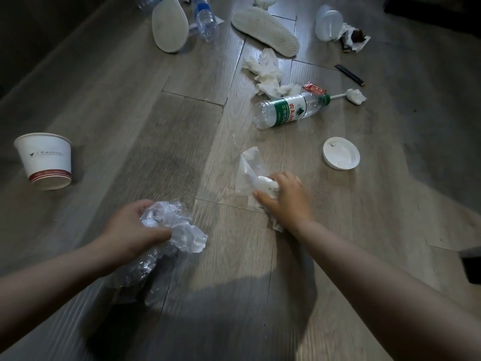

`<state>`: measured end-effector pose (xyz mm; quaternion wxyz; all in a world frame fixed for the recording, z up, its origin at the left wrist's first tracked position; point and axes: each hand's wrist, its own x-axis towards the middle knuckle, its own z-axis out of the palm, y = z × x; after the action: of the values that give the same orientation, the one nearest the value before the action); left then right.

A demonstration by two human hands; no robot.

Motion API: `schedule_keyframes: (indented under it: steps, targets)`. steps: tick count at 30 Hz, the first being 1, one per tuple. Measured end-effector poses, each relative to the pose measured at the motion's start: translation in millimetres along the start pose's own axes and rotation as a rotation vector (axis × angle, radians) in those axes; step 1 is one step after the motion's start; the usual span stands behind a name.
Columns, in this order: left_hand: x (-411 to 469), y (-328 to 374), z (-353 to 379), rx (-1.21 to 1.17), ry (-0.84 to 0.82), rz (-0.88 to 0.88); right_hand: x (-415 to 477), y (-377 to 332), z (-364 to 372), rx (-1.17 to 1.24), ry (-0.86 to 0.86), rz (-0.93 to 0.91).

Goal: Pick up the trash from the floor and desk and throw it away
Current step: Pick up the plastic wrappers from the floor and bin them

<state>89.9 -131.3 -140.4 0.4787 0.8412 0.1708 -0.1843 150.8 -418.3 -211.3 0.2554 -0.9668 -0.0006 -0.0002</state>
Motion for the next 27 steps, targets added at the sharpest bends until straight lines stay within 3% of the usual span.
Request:
schedule_keyframes:
  steps: [5,9,15,22,27]
  targets:
    - [-2,4,-3,0.016,0.005,0.033,-4,-16,-8,0.296,0.038,0.221]
    - [-5,10,-10,-0.007,-0.035,0.007,-16,-33,-28,0.491,0.048,0.29]
    - [-31,54,-39,-0.02,-0.027,-0.015,-54,-77,-93,0.72,0.208,0.445]
    - [-141,164,-100,-0.097,-0.148,-0.131,-121,-157,-232,0.719,0.299,0.674]
    - [-234,285,-153,-0.075,-0.16,-0.084,-170,-240,-381,0.787,0.376,0.78]
